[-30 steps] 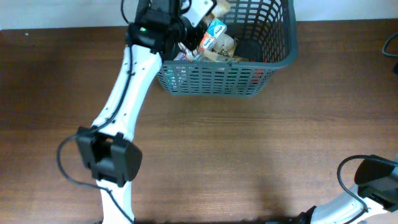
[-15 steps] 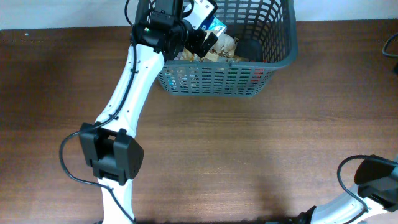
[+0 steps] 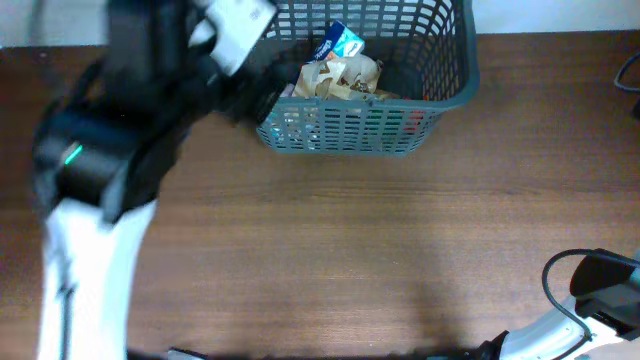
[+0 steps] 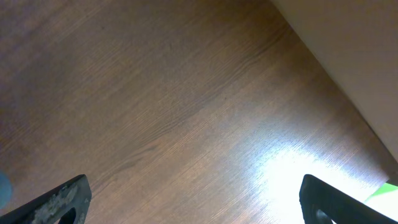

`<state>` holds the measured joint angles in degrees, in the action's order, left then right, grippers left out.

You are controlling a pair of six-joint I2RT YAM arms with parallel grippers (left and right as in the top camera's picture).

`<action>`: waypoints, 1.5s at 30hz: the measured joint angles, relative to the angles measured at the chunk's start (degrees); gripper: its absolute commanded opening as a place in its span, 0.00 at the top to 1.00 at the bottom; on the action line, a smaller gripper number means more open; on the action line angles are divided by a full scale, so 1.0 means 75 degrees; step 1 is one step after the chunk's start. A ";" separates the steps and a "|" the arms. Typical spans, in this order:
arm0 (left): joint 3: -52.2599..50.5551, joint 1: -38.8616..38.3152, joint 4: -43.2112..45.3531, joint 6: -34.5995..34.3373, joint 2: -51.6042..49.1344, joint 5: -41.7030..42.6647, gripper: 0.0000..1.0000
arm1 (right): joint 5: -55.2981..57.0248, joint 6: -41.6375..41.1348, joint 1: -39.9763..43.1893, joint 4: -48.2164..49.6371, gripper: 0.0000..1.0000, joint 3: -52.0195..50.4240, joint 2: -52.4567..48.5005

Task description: Pack container

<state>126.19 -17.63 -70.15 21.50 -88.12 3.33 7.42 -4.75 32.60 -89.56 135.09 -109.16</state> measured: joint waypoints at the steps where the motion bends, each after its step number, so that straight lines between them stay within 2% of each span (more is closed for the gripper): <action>1: 0.0006 0.0073 -0.0595 -0.0003 0.0321 -0.0093 0.01 | 0.0003 0.0003 0.0000 -0.0009 0.01 0.0000 0.0000; 6: -0.0015 0.0175 -0.2346 -0.0003 0.1335 -0.0227 0.01 | 0.0000 -0.0003 0.0000 -0.0009 0.01 0.0000 0.0000; 11: -0.0070 0.0175 -0.3430 -0.0026 0.2605 -0.0256 0.01 | 0.0000 -0.0003 0.0000 -0.0006 0.01 0.0000 0.0000; 19: -0.0099 0.0175 -0.3515 -0.0405 0.5310 -0.0597 0.01 | 0.0000 0.0003 0.0000 -0.0006 0.01 0.0000 0.0000; 25: -0.1399 0.0175 -0.3538 -0.0839 0.7047 -0.0889 0.01 | 0.0000 -0.0003 0.0000 -0.0012 0.01 0.0000 -0.0003; 28: -0.2142 0.0175 -0.3541 -0.1303 0.7303 -0.0909 0.01 | 0.0000 -0.0003 0.0000 -0.0009 0.01 0.0000 -0.0003; 35: -0.3634 0.0175 -0.3506 -0.3060 0.7251 -0.0758 0.01 | 0.0000 0.0000 0.0000 -0.0006 0.01 0.0000 -0.0003; 45: -0.4159 0.0175 -0.3392 -0.3666 0.7251 -0.0495 0.01 | 0.0000 0.0000 0.0000 -0.0006 0.01 0.0000 -0.0003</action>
<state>95.00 -16.32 -95.59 -6.00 -33.74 -0.38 7.42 -4.75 32.60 -89.60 135.09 -109.19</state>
